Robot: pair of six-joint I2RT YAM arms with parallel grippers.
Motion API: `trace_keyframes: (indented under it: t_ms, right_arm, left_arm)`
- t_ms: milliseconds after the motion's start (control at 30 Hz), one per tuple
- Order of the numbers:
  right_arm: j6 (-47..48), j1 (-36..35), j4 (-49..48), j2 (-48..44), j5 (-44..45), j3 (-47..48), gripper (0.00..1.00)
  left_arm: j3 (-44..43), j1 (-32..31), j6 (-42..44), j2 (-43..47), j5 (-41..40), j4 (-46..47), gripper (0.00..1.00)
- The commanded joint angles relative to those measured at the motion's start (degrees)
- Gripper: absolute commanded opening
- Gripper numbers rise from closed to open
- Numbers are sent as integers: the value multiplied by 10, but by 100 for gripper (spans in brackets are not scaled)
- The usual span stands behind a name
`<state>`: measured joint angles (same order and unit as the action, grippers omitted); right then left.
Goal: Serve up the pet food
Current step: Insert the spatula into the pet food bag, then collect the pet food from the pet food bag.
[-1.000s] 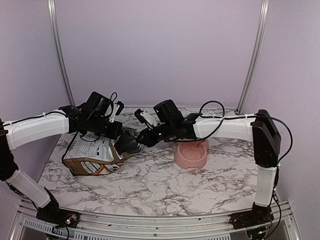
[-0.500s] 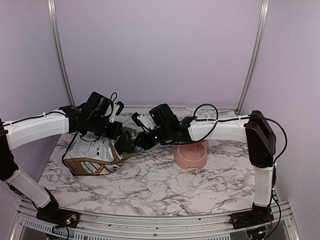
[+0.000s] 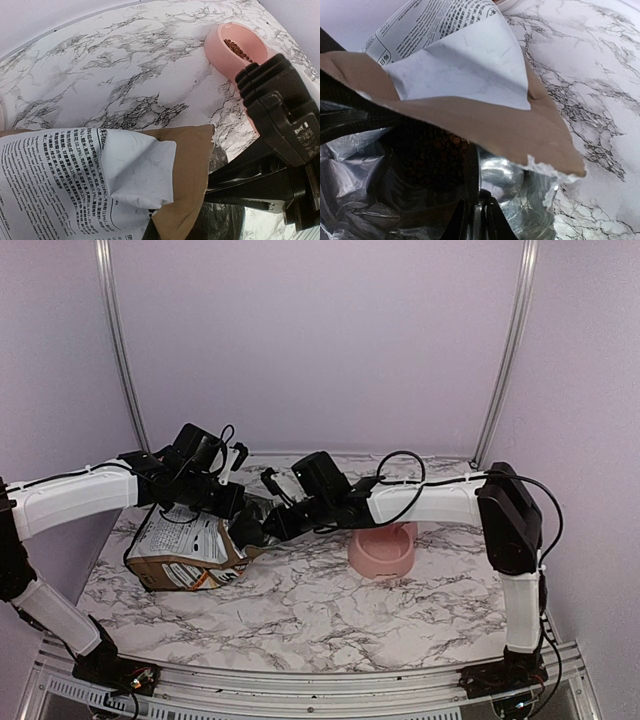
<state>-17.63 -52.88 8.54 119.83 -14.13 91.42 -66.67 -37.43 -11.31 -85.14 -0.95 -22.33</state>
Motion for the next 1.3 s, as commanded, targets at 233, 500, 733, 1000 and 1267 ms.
trace_keyframes:
  t_ms: [233,500,733,1000,1267]
  right_arm:
    - [-61,1,-3,37,-39,38,0]
    - [-87,1,-14,42,-79,45,0]
    - [-105,2,-23,46,-104,47,0]
    - [-122,1,-34,56,-124,52,0]
    - [-142,1,-45,63,-139,58,0]
  left_arm:
    - [2,5,5,18,-11,1,0]
    - [3,5,5,20,-10,0,0]
    - [4,5,5,22,-10,1,0]
    - [4,5,5,22,-9,1,0]
    - [5,5,1,24,-6,0,0]
